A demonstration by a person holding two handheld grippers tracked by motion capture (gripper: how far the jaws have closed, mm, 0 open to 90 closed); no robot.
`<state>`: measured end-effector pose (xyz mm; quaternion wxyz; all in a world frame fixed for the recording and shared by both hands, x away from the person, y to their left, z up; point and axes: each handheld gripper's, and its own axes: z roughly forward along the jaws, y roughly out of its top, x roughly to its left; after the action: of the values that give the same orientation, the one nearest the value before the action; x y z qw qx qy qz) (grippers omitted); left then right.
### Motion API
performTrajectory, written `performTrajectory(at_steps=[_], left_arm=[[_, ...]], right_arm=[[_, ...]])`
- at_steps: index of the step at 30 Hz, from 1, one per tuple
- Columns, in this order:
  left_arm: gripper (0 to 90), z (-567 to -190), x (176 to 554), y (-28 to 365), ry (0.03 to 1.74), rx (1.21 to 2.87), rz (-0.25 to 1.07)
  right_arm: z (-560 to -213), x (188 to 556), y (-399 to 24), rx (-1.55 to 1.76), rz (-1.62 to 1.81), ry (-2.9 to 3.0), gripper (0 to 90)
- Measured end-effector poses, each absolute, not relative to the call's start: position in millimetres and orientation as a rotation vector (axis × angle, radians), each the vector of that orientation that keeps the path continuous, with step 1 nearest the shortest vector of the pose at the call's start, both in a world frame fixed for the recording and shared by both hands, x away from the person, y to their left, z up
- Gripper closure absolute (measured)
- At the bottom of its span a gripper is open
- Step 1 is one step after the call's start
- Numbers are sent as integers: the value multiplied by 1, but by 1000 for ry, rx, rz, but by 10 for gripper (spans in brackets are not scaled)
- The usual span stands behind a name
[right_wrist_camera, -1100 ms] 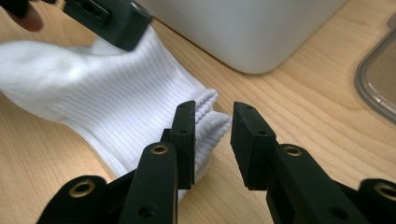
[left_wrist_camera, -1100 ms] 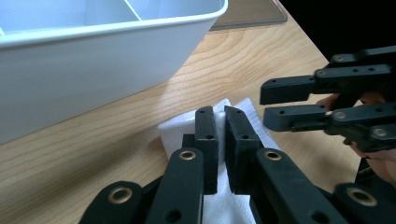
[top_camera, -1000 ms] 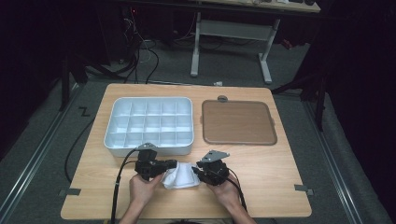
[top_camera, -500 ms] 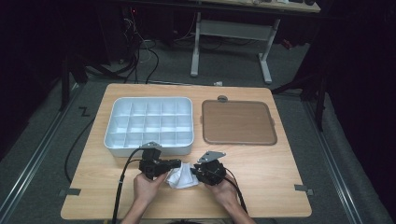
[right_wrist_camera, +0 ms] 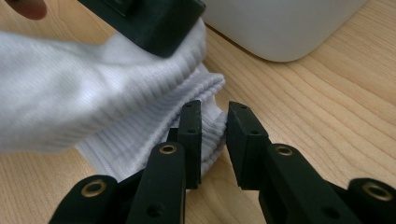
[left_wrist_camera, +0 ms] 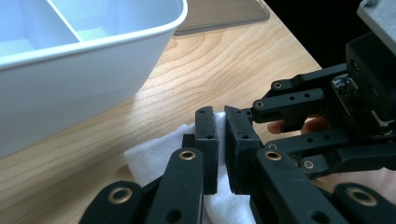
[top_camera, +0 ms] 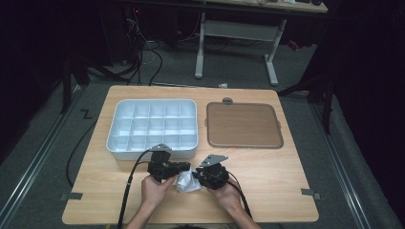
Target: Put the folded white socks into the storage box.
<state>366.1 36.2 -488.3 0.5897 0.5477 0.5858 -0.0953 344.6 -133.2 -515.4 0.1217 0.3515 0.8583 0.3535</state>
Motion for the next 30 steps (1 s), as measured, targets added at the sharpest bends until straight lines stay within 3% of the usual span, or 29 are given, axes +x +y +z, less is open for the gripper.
performTrajectory(at_steps=[17,30], left_arm=[[852,-494,369,27,1350,1295,-198],[852,-501,368,20,1347,1324,-165]], right_arm=[[-516,346,-135,1035,1069,2495,728],[-503,319,-150,1003,1109,2489,713]])
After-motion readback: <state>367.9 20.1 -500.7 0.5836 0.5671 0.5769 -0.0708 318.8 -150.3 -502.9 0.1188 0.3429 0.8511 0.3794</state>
